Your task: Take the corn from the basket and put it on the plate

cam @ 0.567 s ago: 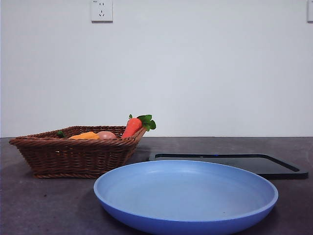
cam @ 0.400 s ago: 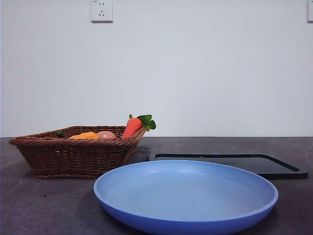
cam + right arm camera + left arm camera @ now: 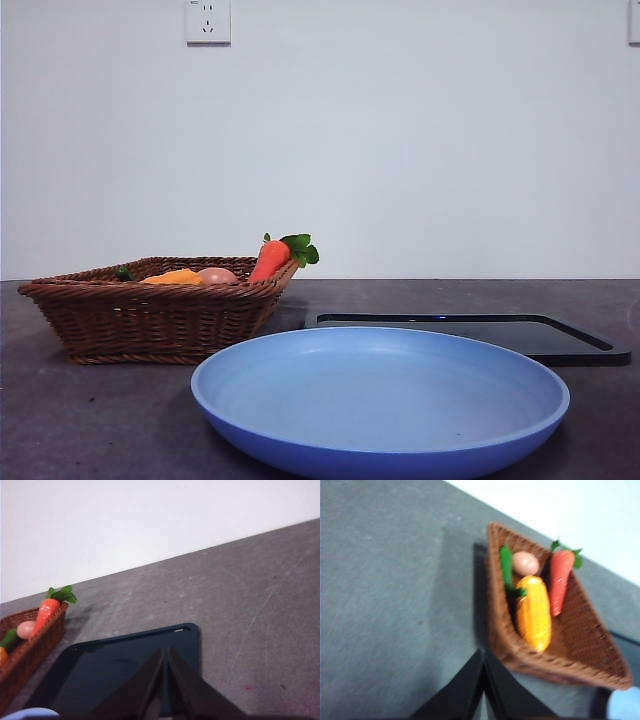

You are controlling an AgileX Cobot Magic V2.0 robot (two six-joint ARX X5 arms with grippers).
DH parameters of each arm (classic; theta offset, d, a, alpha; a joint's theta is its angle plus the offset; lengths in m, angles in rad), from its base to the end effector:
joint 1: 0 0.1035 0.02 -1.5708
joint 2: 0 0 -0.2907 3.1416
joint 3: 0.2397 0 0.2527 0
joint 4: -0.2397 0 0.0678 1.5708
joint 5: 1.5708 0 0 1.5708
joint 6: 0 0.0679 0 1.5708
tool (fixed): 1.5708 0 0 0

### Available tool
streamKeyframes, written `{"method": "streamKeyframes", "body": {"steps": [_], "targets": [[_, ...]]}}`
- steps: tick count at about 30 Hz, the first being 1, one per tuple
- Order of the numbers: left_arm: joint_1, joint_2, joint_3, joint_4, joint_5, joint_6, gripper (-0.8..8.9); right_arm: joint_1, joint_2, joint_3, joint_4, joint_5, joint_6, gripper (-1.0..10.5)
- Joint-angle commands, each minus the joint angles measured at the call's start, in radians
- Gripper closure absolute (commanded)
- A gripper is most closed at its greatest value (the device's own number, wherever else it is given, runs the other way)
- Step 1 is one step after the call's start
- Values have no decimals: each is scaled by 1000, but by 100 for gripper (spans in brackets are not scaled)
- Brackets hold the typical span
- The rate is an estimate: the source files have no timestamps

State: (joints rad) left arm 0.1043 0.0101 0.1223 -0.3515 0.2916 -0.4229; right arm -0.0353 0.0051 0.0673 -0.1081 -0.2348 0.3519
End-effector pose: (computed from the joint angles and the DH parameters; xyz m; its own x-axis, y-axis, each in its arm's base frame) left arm 0.0971 -0.0095 0.1621 0.9554 -0.1890 -0.2270 0.0656 0.8851 -0.4608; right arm 0.1048 0.0121 0.1740 0.9791 0.1982 -0.0446 -0.1700 0.9195 0.3543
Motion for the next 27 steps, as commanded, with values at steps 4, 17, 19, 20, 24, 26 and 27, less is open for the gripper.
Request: {"method": "streamKeyframes", "body": {"steps": [4, 17, 19, 20, 24, 26, 27], "targets": [[3, 71, 165, -19, 39, -37, 808, 0, 27, 155, -63, -2, 26, 945], [-1, 469, 531, -244, 262, 223, 808, 2, 382, 592, -463, -152, -174, 945], [-8, 521, 573, -290, 286, 271, 808, 3, 447, 652, -528, -209, -226, 945], [-16, 544, 592, -309, 294, 283, 808, 6, 480, 683, -561, -229, -253, 945], [-84, 617, 642, -358, 310, 325, 808, 29, 600, 782, -682, -277, -346, 945], [-126, 645, 661, -386, 310, 354, 808, 47, 650, 814, -731, -286, -380, 945], [-150, 658, 669, -398, 309, 365, 808, 56, 674, 826, -753, -286, -394, 945]]}}
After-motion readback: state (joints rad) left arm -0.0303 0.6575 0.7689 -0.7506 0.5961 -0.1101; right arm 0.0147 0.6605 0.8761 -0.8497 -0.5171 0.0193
